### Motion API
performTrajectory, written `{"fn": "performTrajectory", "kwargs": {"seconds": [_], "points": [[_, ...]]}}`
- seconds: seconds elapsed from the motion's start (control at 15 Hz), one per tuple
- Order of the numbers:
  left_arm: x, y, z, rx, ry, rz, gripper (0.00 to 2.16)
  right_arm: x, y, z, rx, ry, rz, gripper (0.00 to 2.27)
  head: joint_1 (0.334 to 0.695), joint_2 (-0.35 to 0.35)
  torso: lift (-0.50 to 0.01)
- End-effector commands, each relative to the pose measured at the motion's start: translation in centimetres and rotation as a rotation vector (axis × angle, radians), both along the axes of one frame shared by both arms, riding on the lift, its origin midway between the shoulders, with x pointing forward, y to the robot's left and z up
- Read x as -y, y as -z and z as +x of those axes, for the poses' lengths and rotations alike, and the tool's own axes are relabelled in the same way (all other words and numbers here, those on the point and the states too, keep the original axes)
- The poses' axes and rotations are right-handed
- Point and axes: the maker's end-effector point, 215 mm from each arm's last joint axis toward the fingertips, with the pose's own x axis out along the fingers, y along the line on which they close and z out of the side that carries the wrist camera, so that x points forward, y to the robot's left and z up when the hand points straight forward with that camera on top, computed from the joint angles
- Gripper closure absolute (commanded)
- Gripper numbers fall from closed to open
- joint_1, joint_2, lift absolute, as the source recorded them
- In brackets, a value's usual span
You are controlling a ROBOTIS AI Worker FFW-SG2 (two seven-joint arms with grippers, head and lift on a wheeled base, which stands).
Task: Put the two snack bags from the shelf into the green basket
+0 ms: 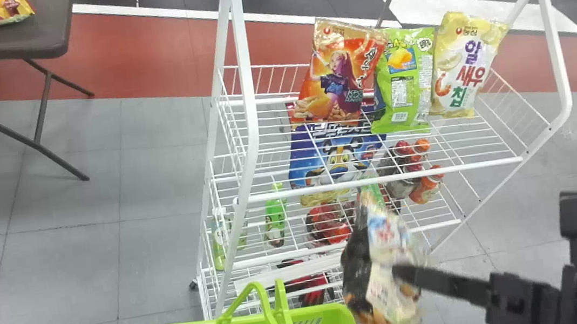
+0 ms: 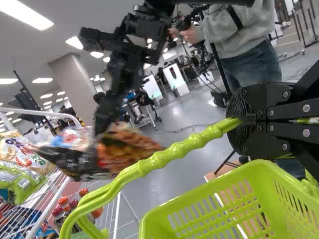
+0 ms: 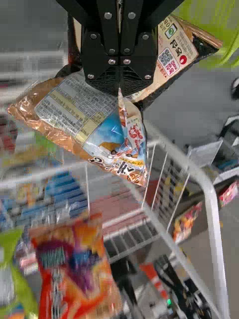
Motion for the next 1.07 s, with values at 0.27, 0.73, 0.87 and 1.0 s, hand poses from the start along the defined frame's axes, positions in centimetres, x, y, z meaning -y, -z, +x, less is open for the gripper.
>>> {"fn": "performTrajectory", "kwargs": {"seconds": [0.27,0.73,0.87,1.0], "points": [[-0.1,-0.5,0.2,0.016,-0.003,0.001,2.11,-4.5,2.3,-2.0,-0.088,-0.080,0.054,2.25,0.695,-0.350,-0.001],[-0.1,-0.8,0.1,0.018,0.003,0.001,2.10,-15.3,10.4,-6.4,-0.296,-0.327,-0.011,2.25,0.695,-0.350,-0.001],[-0.2,-0.8,0.2,0.021,0.002,0.002,2.10,-16.9,12.3,-7.3,-0.339,-0.373,-0.033,2.25,0.695,-0.350,-0.001],[-0.2,-0.9,0.0,0.020,0.004,0.001,2.10,-17.3,14.1,-7.4,-0.376,-0.382,-0.051,2.15,0.695,-0.350,-0.001]]}}
